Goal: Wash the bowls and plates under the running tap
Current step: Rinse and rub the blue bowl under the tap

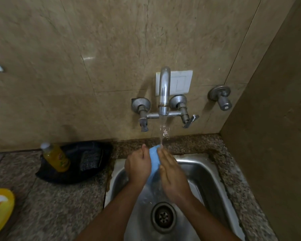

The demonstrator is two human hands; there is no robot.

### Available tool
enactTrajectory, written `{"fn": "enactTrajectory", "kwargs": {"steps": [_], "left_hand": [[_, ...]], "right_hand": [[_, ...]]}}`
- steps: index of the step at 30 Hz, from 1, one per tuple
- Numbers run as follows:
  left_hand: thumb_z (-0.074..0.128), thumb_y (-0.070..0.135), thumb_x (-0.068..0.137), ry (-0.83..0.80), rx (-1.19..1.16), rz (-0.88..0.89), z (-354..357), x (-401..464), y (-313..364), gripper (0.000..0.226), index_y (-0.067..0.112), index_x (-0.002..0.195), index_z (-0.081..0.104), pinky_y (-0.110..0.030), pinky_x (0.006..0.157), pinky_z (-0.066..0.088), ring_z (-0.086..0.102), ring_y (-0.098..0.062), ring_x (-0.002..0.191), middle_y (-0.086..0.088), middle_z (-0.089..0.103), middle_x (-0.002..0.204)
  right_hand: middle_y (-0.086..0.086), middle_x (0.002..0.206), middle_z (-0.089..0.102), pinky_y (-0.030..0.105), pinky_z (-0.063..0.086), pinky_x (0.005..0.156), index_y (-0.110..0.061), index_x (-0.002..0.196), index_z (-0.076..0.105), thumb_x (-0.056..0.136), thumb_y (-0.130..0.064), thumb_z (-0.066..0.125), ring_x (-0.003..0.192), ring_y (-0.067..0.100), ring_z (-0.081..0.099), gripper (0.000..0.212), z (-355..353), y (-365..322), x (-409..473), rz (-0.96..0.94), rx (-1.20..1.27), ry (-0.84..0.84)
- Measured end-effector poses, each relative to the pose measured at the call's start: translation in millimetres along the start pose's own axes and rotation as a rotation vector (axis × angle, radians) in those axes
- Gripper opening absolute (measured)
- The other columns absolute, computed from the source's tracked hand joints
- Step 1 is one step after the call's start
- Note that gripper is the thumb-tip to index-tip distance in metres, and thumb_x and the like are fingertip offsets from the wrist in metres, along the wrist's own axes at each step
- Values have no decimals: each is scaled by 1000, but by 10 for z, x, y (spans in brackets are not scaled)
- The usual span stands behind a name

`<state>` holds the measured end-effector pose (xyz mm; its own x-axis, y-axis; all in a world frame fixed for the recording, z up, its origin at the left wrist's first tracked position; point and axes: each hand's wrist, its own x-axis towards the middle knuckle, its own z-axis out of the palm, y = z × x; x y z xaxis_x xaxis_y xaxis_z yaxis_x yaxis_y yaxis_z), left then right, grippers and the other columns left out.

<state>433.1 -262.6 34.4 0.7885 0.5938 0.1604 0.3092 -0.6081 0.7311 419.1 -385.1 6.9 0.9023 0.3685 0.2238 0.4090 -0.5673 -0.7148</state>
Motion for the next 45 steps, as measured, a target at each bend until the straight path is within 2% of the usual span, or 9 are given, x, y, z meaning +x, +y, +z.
{"fn": "enactTrajectory", "kwargs": {"steps": [5, 10, 15, 24, 29, 33, 37, 41, 45], "left_hand": [[44, 34, 98, -50, -213, -202, 37, 12, -49, 46, 0, 76, 68, -37, 70, 51, 64, -32, 75, -18, 69, 79], [48, 25, 95, -111, -638, -570, -14, 11, -54, 26, 2, 90, 59, -27, 54, 42, 56, -18, 61, -7, 61, 72], [48, 28, 95, -190, -727, -581, 17, 32, -58, 28, 2, 100, 58, -28, 58, 44, 59, -20, 66, -14, 62, 84], [44, 48, 98, -353, -306, -25, -58, 168, 70, 47, 13, 78, 68, -33, 66, 49, 63, -18, 67, -6, 69, 73], [46, 42, 98, -144, -219, -26, -32, 192, 72, 55, 6, 59, 60, -38, 62, 47, 62, -26, 62, -11, 65, 62], [42, 35, 101, 27, -192, -106, -9, 162, -31, 54, 1, 68, 68, -39, 67, 51, 65, -32, 69, -16, 70, 72], [43, 31, 101, 60, -175, -98, -33, 80, -85, 54, -1, 65, 66, -39, 65, 49, 63, -33, 65, -19, 67, 68], [44, 27, 101, 79, -220, -130, -22, 68, -100, 51, -3, 67, 67, -40, 66, 50, 64, -34, 67, -20, 69, 70], [46, 29, 98, 42, -264, -233, 1, 15, -140, 47, 1, 67, 67, -40, 68, 52, 63, -31, 68, -15, 68, 69]], "right_hand": [[-18, 152, 30, 1, 15, 105, -26, 151, 29, 98, -39, 29, 138, -6, 27, 55, -92, 70, 30, 171, 170, 23], [-8, 145, 47, 32, 46, 97, -49, 132, 49, 96, -50, 42, 124, 9, 52, 37, -69, 184, 178, 440, 620, 120], [18, 101, 74, 47, 57, 83, -21, 118, 63, 96, -51, 47, 90, 34, 71, 41, -98, 87, 269, 857, 1104, 159], [9, 86, 68, 28, 50, 58, -19, 98, 64, 95, -30, 51, 66, 20, 68, 17, -305, 109, 495, 539, 885, 72], [-2, 114, 64, 22, 43, 84, -25, 112, 63, 95, -30, 42, 104, 15, 60, 27, -271, -62, 435, 338, 396, 171], [-11, 155, 25, 28, 12, 120, -20, 152, 31, 100, -36, 26, 146, 5, 16, 55, 3, -317, 51, -38, -76, 34], [-6, 154, 38, 35, 35, 113, -37, 148, 31, 101, -47, 29, 137, 7, 38, 48, 50, -86, 54, 244, 123, 84], [-7, 156, 28, 27, 16, 120, -20, 150, 35, 100, -36, 27, 146, 3, 21, 53, 86, -221, 32, -71, -27, 53], [-7, 153, 37, 38, 27, 119, -24, 147, 36, 99, -36, 26, 143, 3, 29, 51, 94, -183, 48, 151, 101, 139]]}}
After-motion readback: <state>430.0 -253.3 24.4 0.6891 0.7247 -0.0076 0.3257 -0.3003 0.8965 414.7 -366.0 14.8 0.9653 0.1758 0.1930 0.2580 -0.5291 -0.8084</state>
